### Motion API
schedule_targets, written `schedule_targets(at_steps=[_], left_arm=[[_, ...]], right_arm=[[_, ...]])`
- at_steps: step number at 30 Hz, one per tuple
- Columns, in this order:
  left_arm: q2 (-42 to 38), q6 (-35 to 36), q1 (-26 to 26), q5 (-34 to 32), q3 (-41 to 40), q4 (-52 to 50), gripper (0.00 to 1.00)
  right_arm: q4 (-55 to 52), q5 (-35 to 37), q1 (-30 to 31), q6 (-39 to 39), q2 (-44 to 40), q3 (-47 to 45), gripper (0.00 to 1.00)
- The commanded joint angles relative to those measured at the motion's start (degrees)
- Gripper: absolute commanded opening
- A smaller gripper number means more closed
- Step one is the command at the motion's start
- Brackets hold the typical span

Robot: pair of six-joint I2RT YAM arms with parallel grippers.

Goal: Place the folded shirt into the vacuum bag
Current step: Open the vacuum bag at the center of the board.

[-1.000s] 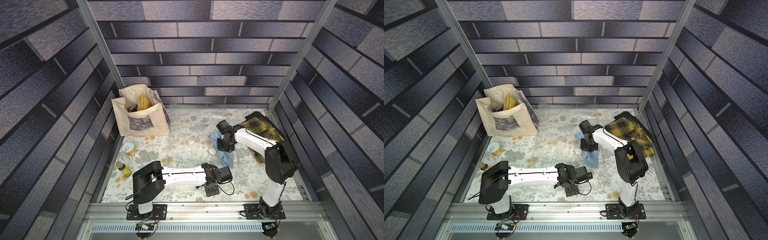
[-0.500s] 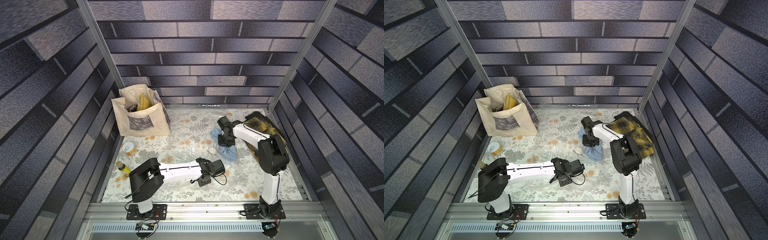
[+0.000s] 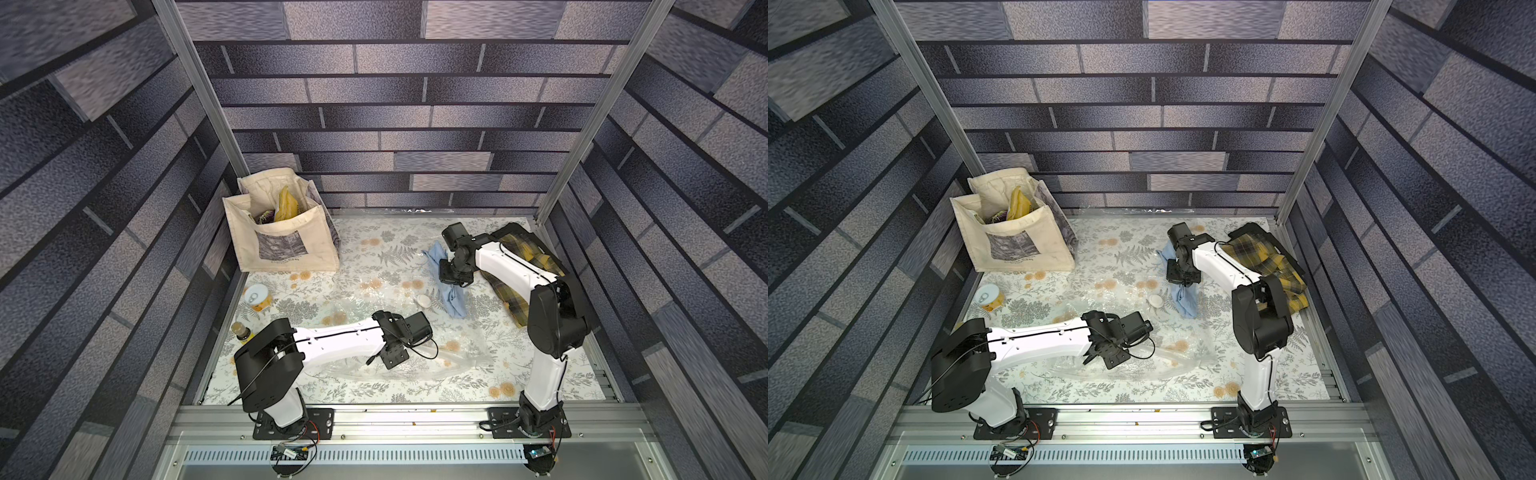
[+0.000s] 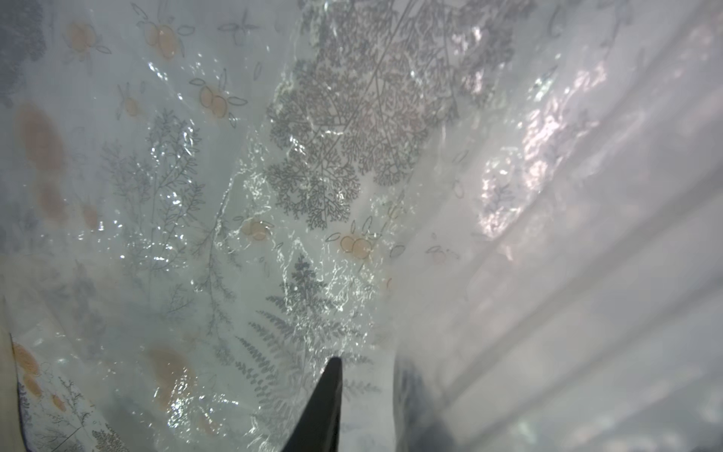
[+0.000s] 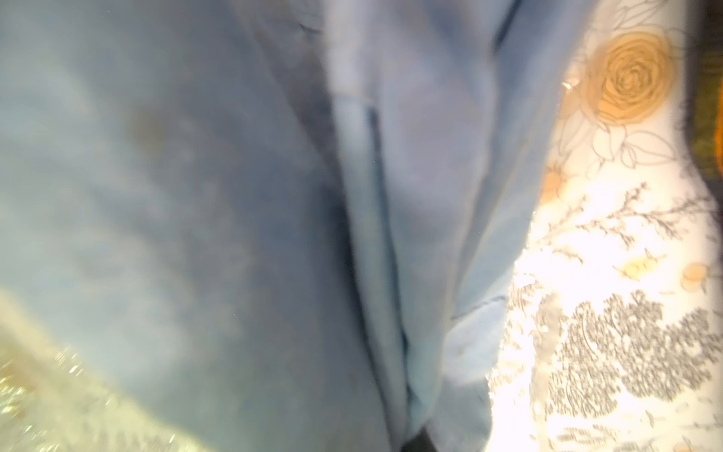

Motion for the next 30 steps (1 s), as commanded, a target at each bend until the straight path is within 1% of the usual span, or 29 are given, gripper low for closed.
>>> schedule_targets(at_steps=[1,4,6,8,11,13,15,19,22,24,26,30], left_arm=[[-0.4,-2.5,-0.8,4.9,2.7,2.8,0.15],[1.4,-3.7,-0.8,7.7,4.7,4.7,0.08],[3.0,-4.2,-0.5,9.6,6.4,5.4,0.05],[5.0,-4.4,0.0,10.9,8.4,6.0,0.04],[7.6,-4.1,0.3,12.8,11.4,6.5,0.04],[9.4,-3.9,0.6,14.0,13.4,6.8,0.04],[11.3,-3.7,1.3,14.7,15.2,6.6,0.04],[14.9,-3.4,4.8,14.6,18.5,5.8,0.04],[15.9,-3.4,6.9,15.3,20.4,5.9,0.03],[16.3,-3.5,7.8,15.4,21.5,6.0,0.03],[16.5,-3.6,8.3,15.5,22.4,5.9,0.03],[16.7,-4.0,8.4,15.8,22.9,5.9,0.04]], right_arm=[[-0.5,-4.1,3.3,3.1,-8.1,-5.0,0.0],[-0.6,-3.6,4.0,5.2,-13.9,-11.5,0.0],[0.3,-4.6,4.3,6.1,-15.4,-15.9,0.0],[1.5,-5.3,4.3,6.1,-13.6,-19.4,0.0],[3.3,-2.1,4.0,5.1,-8.8,-20.5,0.0],[3.7,-0.5,3.6,4.1,-4.2,-17.7,0.0],[3.4,1.1,2.7,2.8,1.2,-13.0,0.0],[0.8,3.2,0.9,-0.1,13.9,0.8,0.0],[-1.6,3.9,0.7,-2.8,18.6,10.0,0.0],[-3.4,3.6,0.7,-4.4,18.2,13.8,0.0],[-4.1,3.5,0.5,-5.1,14.8,14.6,0.0],[-6.1,2.3,-0.2,-5.6,3.6,13.3,0.0]])
